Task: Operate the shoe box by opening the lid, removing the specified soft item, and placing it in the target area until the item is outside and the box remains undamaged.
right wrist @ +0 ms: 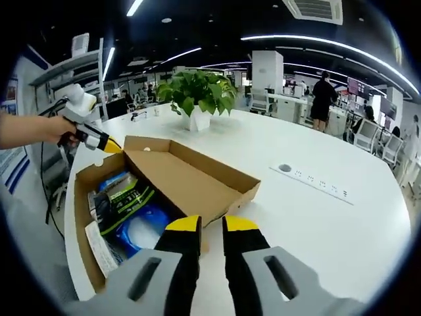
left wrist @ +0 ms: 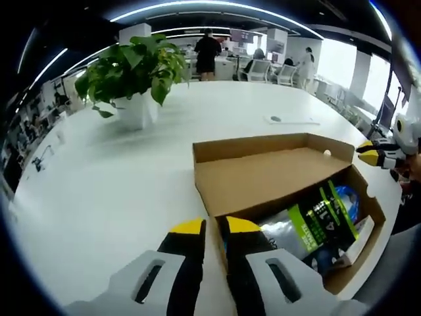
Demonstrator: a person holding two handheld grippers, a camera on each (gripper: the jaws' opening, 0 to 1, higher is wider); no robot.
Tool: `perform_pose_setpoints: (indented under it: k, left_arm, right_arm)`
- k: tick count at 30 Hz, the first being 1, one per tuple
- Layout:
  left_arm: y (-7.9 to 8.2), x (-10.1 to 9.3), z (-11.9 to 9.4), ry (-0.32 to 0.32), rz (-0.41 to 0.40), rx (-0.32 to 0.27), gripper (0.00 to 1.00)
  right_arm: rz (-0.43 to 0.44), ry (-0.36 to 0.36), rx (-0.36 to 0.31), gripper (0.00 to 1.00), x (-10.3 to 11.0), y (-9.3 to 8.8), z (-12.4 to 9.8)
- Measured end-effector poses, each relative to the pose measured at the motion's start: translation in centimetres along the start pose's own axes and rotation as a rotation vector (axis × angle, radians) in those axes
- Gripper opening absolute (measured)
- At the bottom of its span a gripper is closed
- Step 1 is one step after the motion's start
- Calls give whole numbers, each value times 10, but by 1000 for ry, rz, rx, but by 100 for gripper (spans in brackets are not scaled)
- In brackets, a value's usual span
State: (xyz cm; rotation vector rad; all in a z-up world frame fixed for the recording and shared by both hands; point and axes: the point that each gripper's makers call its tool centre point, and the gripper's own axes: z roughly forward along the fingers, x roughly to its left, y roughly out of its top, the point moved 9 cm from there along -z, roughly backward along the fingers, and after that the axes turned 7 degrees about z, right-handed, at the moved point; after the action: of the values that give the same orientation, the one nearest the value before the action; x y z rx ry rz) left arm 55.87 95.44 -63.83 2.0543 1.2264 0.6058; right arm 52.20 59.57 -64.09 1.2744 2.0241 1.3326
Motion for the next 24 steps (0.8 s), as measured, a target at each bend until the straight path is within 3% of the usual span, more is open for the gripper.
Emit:
perform_pose_setpoints:
  k: [12,24]
  left_arm:
    - [-3,-14,-22,-20,21,-33,16]
    - [-15,-27,-41,-45,21,-45,20]
  right_arm:
    - [26,88,-7,14,36,-5,-2]
    - [13,181,55,14,70,-17,16]
